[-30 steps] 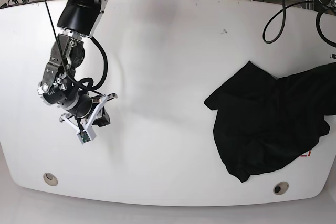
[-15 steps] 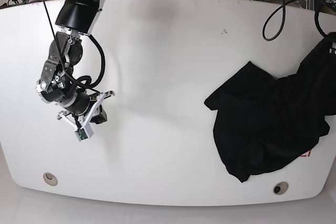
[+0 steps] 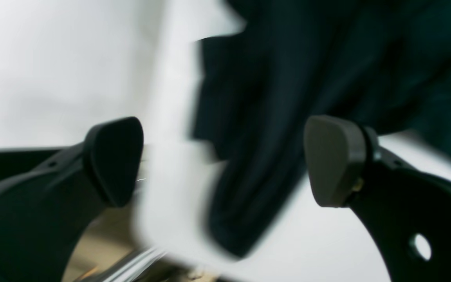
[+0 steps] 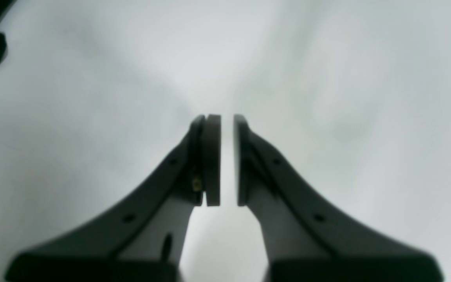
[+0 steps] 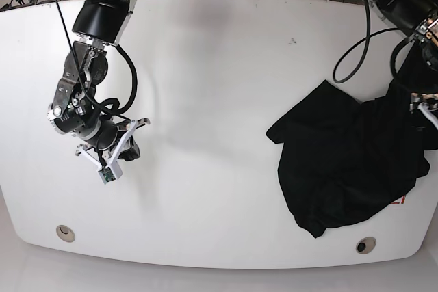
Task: Fold the T-shirt properly
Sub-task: 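Grasp the heaped shirt with the left gripper and drag it toward the right gripper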
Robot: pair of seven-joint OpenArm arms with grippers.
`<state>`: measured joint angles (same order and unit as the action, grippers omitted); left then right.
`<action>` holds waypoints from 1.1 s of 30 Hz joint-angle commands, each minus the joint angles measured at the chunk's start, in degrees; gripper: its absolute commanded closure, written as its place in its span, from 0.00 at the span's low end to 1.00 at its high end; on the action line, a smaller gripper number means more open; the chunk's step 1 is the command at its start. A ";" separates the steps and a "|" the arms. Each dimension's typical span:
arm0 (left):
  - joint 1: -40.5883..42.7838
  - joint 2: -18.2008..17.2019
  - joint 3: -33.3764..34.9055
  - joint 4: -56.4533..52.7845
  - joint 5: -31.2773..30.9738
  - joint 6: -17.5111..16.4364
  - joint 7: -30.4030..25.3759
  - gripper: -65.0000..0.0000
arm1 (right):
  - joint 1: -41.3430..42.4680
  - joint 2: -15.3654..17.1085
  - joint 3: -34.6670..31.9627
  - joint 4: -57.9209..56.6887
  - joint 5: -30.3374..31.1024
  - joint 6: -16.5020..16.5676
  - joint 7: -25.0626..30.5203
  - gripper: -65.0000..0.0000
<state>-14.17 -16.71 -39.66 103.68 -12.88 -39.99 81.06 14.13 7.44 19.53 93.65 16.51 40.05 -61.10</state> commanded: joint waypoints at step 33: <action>-12.95 4.71 20.98 -43.59 -0.61 6.45 -39.52 0.07 | -2.22 0.60 0.65 4.86 0.67 -0.05 1.36 0.91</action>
<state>-25.36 -10.70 -19.73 59.51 -12.10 -33.82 44.31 11.16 7.44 19.94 97.21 16.69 40.07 -60.90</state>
